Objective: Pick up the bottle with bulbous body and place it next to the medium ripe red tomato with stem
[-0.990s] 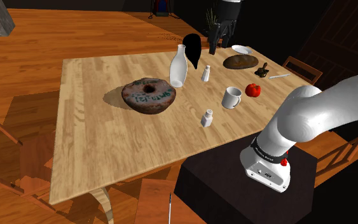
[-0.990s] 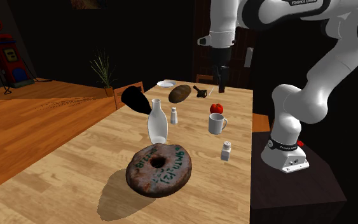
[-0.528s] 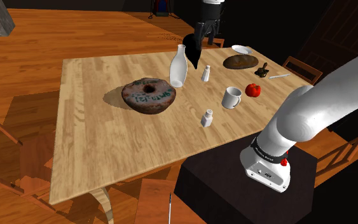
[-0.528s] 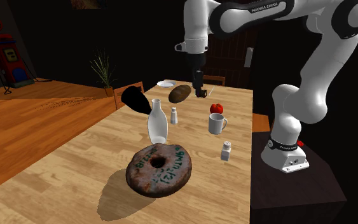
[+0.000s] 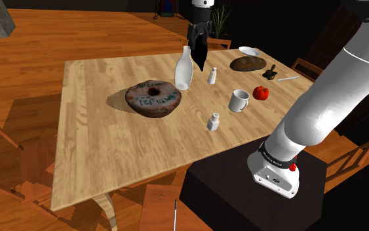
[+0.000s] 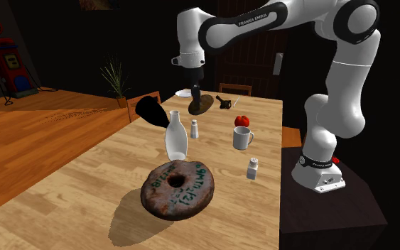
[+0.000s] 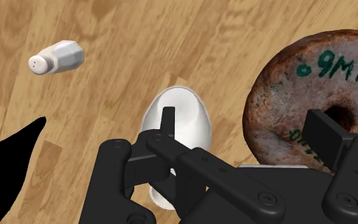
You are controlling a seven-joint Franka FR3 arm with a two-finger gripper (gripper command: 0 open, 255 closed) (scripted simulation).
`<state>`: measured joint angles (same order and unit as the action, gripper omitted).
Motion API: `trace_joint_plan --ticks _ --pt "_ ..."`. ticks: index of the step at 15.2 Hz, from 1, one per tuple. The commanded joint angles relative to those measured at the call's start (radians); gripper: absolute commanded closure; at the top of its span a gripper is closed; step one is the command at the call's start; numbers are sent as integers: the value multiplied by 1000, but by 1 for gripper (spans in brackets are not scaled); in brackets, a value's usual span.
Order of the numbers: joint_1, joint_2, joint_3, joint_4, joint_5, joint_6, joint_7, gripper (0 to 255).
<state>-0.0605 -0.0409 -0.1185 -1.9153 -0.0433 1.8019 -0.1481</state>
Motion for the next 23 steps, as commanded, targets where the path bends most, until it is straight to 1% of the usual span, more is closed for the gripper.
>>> trace_joint_plan --ticks 1,7,8,15,23 --pt "-8 88 -10 83 8 1 -21 0" --pt "-41 342 -25 360 37 -32 -73 0" --pt "-42 352 -25 371 38 -35 -75 0" --pt "-43 356 -25 276 38 65 -75 0" --pt "-43 356 -25 276 38 65 -75 0"
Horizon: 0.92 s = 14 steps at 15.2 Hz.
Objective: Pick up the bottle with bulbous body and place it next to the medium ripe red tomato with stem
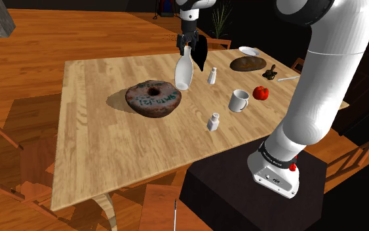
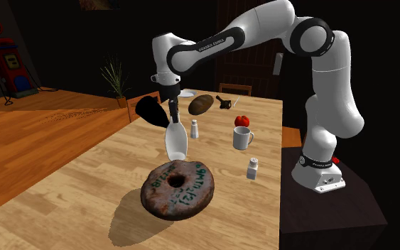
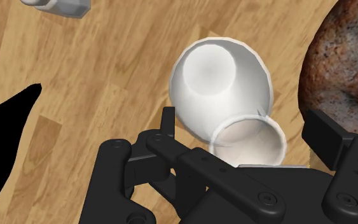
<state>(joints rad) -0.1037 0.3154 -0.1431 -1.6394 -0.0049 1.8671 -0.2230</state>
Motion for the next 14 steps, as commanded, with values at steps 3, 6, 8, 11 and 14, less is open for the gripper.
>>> trace_joint_plan --ticks 3,6,8,11,14 --pt "0 0 0 0 0 0 0 255" --pt "0 0 0 0 0 0 0 255" --pt "0 0 0 0 0 0 0 255" --pt "0 -3 0 9 0 -12 0 255" --pt "0 -10 -1 39 -1 -49 -1 255"
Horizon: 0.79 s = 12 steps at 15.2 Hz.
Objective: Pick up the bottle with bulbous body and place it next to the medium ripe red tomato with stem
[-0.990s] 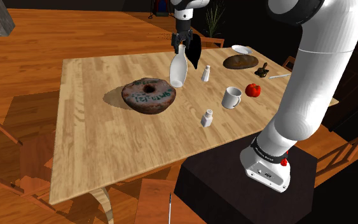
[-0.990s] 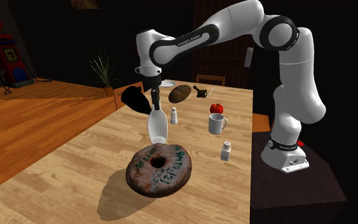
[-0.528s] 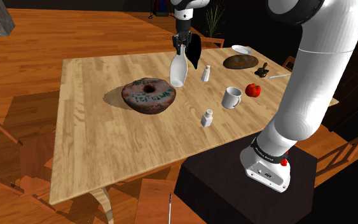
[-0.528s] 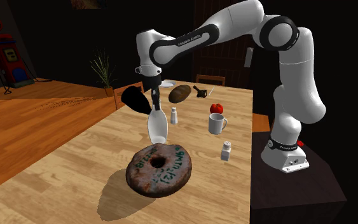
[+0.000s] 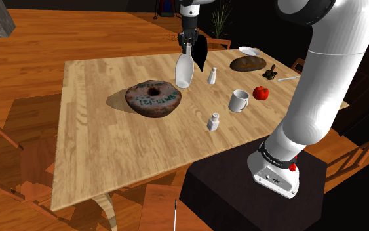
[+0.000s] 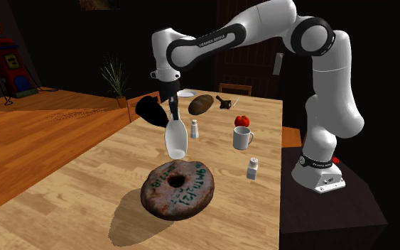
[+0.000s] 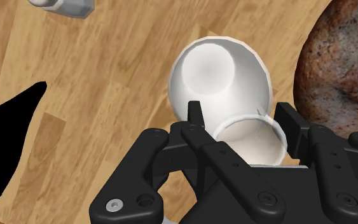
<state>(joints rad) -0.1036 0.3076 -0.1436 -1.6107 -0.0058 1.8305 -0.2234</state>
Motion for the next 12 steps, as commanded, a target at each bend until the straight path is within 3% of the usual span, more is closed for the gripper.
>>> trace_joint_plan --ticks 1,12 --pt "0 -5 0 21 -1 -26 -1 255" --pt "-2 -12 -2 159 -1 -170 -5 255"
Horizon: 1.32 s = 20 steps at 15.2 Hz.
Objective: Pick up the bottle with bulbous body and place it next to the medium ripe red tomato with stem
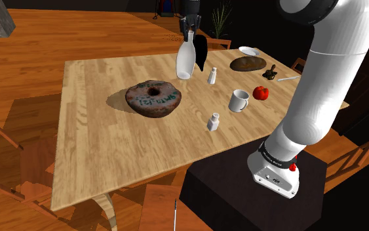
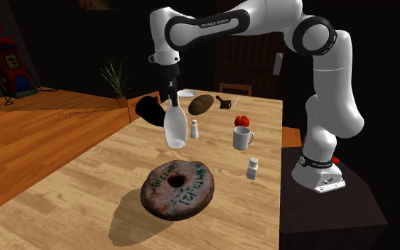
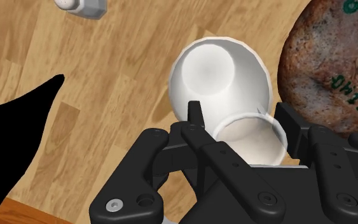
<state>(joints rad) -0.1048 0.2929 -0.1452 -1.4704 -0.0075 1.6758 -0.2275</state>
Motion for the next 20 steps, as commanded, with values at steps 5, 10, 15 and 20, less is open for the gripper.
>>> trace_joint_plan --ticks 5,10,15,20 --pt "-3 10 -1 97 1 -86 -4 255" --pt "-6 26 -2 187 4 -161 -7 255" --pt "-39 -31 -23 123 -4 -151 -64 255" --pt "-95 -108 -63 14 -17 -114 -161 255"
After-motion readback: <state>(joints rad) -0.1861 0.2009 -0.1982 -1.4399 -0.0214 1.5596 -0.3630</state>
